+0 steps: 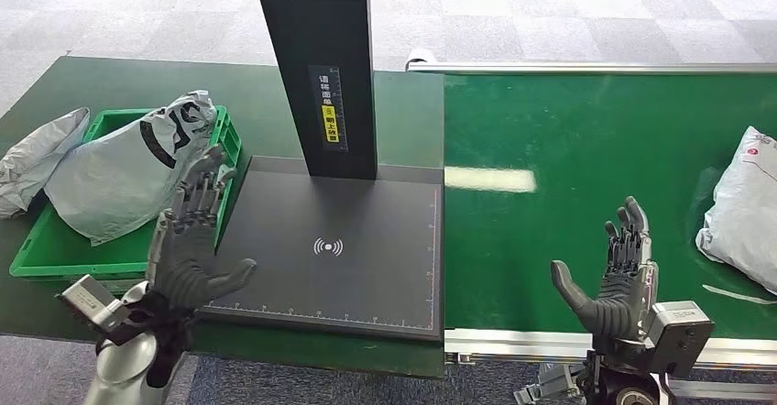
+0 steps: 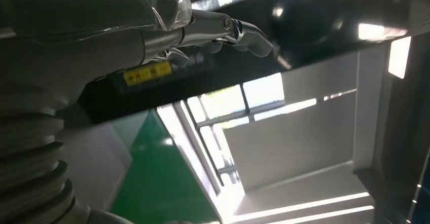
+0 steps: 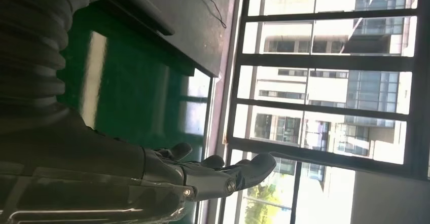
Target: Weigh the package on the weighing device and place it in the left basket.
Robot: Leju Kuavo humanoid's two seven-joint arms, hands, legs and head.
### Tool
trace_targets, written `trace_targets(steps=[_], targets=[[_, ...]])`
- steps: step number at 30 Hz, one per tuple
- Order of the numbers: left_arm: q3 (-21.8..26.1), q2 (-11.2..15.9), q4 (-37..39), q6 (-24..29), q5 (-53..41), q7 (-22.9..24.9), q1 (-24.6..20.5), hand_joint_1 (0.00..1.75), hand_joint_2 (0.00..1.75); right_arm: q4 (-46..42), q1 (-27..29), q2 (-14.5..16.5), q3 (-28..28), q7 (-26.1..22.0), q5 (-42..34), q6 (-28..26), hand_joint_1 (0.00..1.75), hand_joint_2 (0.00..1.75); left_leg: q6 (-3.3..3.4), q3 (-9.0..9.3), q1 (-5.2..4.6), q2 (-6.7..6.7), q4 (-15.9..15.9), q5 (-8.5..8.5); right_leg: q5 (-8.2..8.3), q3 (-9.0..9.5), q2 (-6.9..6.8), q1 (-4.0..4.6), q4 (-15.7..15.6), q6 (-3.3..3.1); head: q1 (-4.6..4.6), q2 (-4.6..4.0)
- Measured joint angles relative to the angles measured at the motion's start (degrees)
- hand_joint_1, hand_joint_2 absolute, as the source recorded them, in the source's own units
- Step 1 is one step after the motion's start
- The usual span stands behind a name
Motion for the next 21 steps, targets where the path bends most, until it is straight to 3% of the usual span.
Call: trace_targets(steps=[4, 9, 15, 21], targets=[[-4.75, -4.28, 8.56, -2.10, 4.59, -0.28, 1.30, 0.00, 1.75, 2.16, 0.01, 0.09, 2.68, 0.25, -1.84, 1.33, 0.00, 1.75, 0.00, 0.04, 0.01, 0.00, 0.00, 0.00, 0.00, 0.03, 0.00, 0.01, 0.01, 0.00, -0.02, 0.00], [-6.82, -8.57, 20.07, -2.78, 5.05, -1.08, 2.70, 0.00, 1.75, 5.44, 0.43, 0.52, 6.30, 0.64, -3.19, 1.96, 0.00, 1.75, -0.01, -0.02, 0.02, -0.01, 0.00, -0.01, -0.01, -0.04, 0.00, 0.02, 0.01, 0.00, -0.01, 0.00], [-7.14, -10.88, 27.97, 1.19, -0.25, -1.25, 2.90, 0.00, 1.75, 8.72, 0.94, 1.30, 8.92, 1.87, -4.73, 2.08, 0.00, 1.75, -0.01, -0.03, 0.02, -0.02, -0.01, -0.01, -0.01, -0.03, 0.00, 0.02, 0.01, 0.00, -0.01, 0.00], [-7.08, -11.93, 29.39, 1.28, -2.05, -0.76, 4.59, 0.00, 1.75, 10.45, 2.69, 1.83, 10.01, 2.04, -5.68, 1.70, 0.00, 1.75, -0.01, -0.06, 0.02, -0.04, -0.01, -0.01, -0.01, -0.06, 0.00, 0.02, 0.01, 0.00, -0.01, 0.00]])
